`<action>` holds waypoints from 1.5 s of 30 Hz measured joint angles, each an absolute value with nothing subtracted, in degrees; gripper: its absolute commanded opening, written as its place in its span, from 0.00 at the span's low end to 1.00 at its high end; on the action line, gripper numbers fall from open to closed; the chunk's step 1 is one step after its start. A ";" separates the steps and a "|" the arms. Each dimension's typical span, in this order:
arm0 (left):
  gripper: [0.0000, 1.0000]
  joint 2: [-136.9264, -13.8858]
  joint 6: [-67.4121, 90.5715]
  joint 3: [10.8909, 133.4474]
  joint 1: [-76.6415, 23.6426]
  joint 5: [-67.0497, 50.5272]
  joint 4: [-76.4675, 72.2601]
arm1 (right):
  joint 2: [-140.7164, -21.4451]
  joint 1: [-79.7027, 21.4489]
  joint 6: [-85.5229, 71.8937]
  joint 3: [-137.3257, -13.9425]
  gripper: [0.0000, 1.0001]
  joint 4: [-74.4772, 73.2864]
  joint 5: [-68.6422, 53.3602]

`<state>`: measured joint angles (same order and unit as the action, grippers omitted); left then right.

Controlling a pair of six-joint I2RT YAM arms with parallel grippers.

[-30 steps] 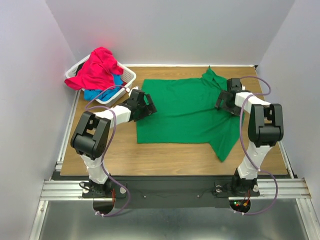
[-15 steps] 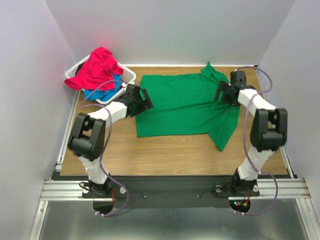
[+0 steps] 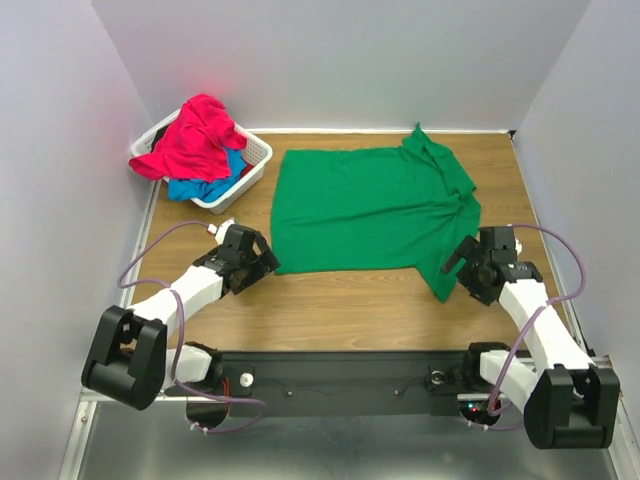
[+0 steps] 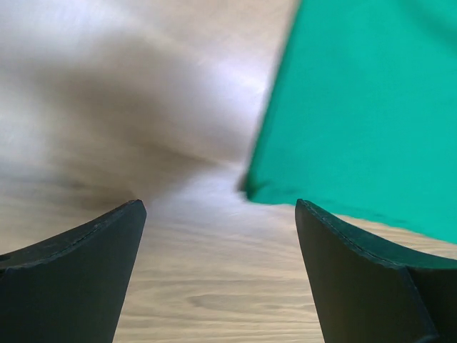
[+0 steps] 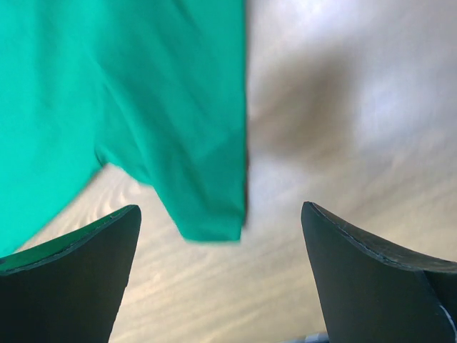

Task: Fold and stack the t-shirts
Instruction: Flatten the tshirt out

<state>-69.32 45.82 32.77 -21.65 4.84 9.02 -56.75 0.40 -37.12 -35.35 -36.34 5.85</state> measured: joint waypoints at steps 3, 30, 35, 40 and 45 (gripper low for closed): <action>0.86 -71.33 46.46 32.16 -21.63 4.56 8.93 | -54.19 0.40 -40.93 -34.57 1.00 -38.85 3.84; 0.00 -84.16 50.78 36.32 -26.70 0.27 -2.61 | -55.77 0.40 -47.83 -34.85 0.70 -39.92 5.56; 0.00 -83.15 51.00 36.12 -27.00 2.37 -1.21 | -56.45 0.40 -48.71 -30.57 0.53 -40.49 3.62; 0.00 -82.50 51.05 36.03 -27.00 3.51 -0.01 | -59.75 0.40 -49.36 -29.19 0.46 -40.53 2.37; 0.00 -82.19 51.16 35.48 -27.00 3.62 -0.47 | -61.39 0.40 -49.74 -29.02 0.46 -38.35 -1.02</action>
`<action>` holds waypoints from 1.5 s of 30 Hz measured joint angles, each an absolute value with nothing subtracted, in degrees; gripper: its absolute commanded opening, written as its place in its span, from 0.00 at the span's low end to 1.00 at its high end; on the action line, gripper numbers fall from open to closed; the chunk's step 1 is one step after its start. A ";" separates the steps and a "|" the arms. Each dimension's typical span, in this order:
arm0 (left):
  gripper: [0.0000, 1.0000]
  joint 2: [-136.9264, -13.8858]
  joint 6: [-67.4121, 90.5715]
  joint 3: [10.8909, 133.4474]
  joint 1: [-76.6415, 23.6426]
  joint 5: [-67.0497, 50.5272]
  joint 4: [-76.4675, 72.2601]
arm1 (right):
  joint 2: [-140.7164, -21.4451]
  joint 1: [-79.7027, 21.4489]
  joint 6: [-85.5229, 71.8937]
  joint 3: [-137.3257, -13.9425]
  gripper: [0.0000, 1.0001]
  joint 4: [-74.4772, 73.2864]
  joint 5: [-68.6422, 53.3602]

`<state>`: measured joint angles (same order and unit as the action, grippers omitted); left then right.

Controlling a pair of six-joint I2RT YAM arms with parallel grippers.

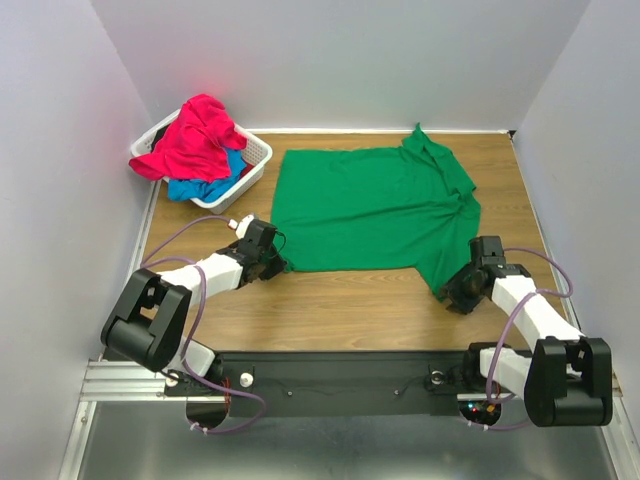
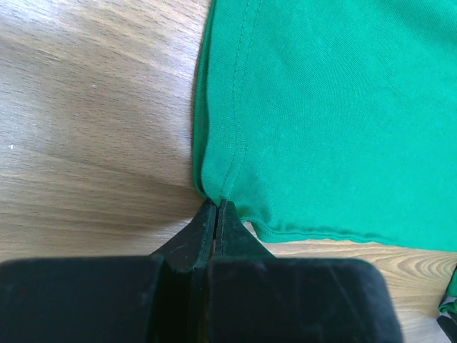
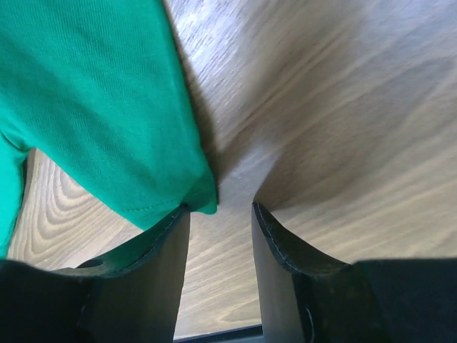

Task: Fold and stack the t-shirts
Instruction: Flatten the tshirt out, then fold the tshirt

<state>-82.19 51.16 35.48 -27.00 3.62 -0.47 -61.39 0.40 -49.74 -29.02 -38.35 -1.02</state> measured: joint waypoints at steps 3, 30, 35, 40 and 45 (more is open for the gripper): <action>0.00 -82.02 51.18 35.24 -27.00 3.62 -0.75 | -62.50 0.40 -50.02 -28.95 0.43 -36.88 -2.20; 0.00 -68.90 50.92 31.35 -26.87 4.97 11.07 | -34.92 0.78 -60.36 -41.34 0.00 -60.75 15.09; 0.00 -63.79 51.35 31.11 -26.87 3.66 14.48 | -33.74 0.78 -61.25 -51.75 0.00 -71.00 21.78; 0.00 -58.06 51.83 30.46 -26.87 3.11 17.56 | -32.75 0.78 -60.90 -56.12 0.00 -73.58 24.03; 0.00 -55.61 52.25 27.99 -26.87 1.30 18.11 | -32.69 0.78 -60.86 -51.55 0.00 -75.85 23.05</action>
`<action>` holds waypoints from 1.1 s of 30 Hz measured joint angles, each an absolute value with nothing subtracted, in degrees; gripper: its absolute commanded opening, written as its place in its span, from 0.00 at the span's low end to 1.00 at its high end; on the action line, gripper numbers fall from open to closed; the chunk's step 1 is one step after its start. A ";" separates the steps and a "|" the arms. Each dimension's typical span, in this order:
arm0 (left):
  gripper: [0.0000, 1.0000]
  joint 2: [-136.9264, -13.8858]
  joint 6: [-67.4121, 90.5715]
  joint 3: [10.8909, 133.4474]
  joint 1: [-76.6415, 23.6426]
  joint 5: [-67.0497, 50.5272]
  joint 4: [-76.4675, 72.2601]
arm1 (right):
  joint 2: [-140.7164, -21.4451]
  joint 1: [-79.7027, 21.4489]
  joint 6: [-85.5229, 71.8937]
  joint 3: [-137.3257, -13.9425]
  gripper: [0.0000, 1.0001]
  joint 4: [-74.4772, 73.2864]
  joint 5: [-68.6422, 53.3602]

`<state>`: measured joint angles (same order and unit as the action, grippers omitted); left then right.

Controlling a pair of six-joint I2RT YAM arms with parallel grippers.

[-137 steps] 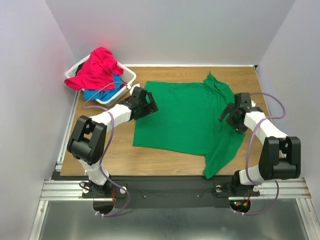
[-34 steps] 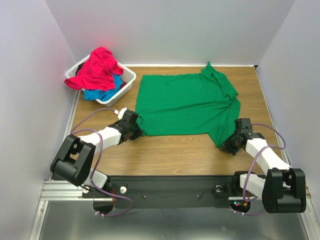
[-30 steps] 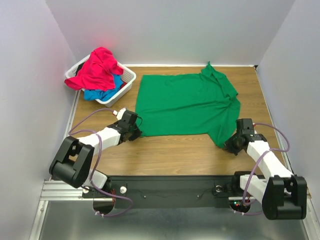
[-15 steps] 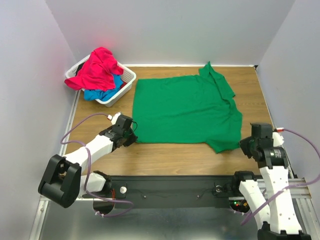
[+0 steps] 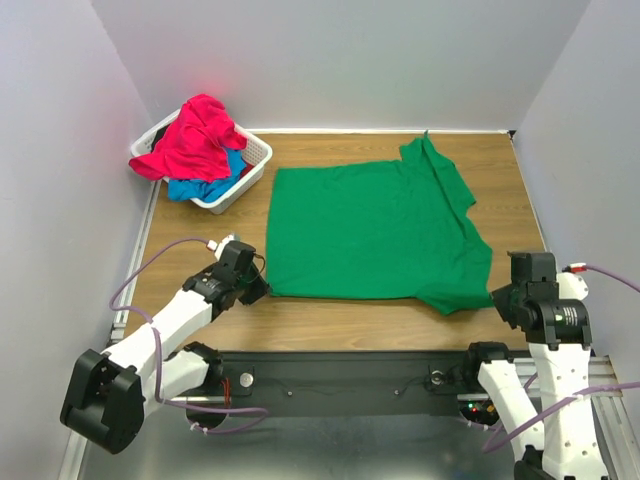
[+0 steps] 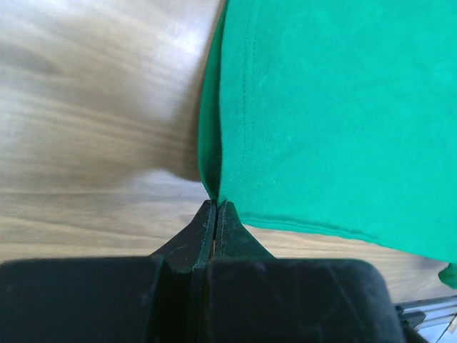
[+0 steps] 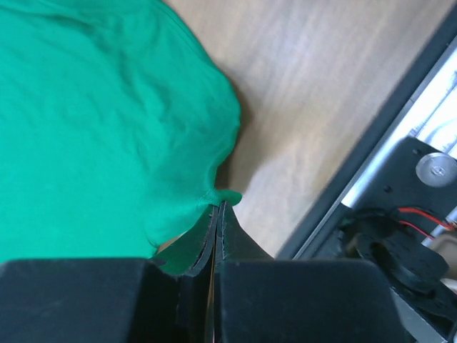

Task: Fold and stack the t-shirts
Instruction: Fold the tshirt

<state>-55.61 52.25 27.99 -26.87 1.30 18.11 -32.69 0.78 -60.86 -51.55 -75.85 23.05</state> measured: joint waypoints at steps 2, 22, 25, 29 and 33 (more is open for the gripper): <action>0.00 -55.64 52.45 27.18 -26.87 0.80 18.22 | -32.56 0.78 -60.84 -50.98 0.00 -76.55 22.90; 0.00 -70.46 48.75 39.00 -23.42 0.19 15.07 | -53.36 0.78 -56.69 -51.03 0.00 -56.47 21.85; 0.00 -73.12 47.51 41.47 -22.39 0.03 14.83 | -56.75 0.78 -56.25 -52.53 0.00 -52.84 21.91; 0.00 -77.41 45.76 45.21 -21.39 0.01 14.76 | -60.10 0.78 -56.16 -54.13 0.00 -47.70 22.46; 0.00 -79.22 44.97 46.28 -19.97 -0.82 14.11 | -64.34 0.78 -55.96 -56.73 0.00 -43.97 22.55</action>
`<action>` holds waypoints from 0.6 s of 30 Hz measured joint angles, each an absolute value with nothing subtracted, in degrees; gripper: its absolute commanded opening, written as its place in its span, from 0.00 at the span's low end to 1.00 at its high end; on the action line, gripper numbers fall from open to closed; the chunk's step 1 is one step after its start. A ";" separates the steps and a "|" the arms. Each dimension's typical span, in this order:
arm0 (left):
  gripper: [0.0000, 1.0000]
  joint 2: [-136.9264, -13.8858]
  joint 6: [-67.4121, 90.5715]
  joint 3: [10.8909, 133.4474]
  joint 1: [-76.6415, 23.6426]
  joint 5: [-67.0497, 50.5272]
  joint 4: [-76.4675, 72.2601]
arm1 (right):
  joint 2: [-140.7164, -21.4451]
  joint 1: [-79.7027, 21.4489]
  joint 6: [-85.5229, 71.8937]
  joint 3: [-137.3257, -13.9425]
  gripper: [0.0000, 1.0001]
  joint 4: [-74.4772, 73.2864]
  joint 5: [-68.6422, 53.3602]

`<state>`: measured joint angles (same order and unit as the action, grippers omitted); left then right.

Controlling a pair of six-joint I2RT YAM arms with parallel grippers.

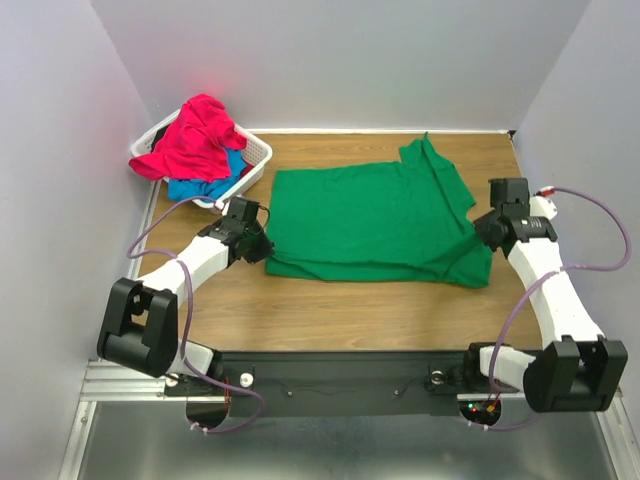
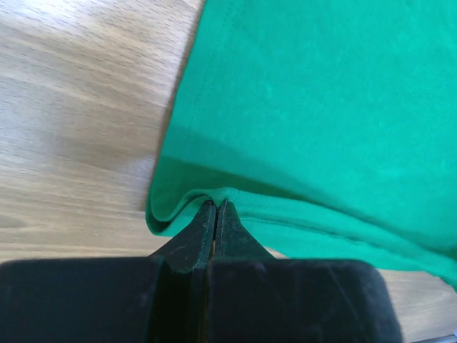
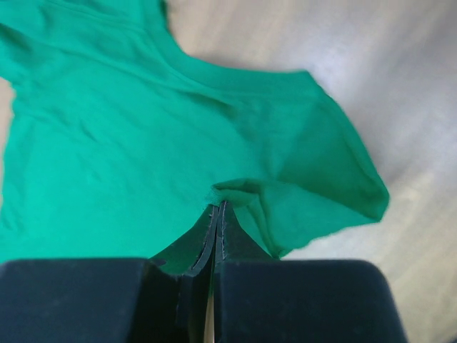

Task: Fold and stack the t-shirts
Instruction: Fold the tshirt

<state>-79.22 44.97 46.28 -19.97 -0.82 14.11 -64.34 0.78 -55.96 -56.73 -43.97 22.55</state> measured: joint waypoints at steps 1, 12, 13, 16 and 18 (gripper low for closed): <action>0.00 -79.48 44.84 46.28 -19.55 -1.23 13.96 | -65.82 0.78 -55.81 -57.60 0.00 -42.81 22.31; 0.00 -84.64 43.72 48.49 -16.86 -3.03 11.60 | -78.15 0.78 -50.00 -62.74 0.01 -32.69 21.61; 0.00 -85.08 43.72 48.73 -16.73 -3.05 11.35 | -79.59 0.78 -48.69 -63.37 0.01 -31.38 21.23; 0.00 -86.65 43.72 49.60 -16.51 -3.05 10.41 | -84.77 0.78 -44.88 -66.54 0.01 -28.51 19.99; 0.00 -87.66 43.72 49.98 -16.38 -3.03 9.89 | -88.47 0.78 -43.18 -68.90 0.00 -27.35 19.03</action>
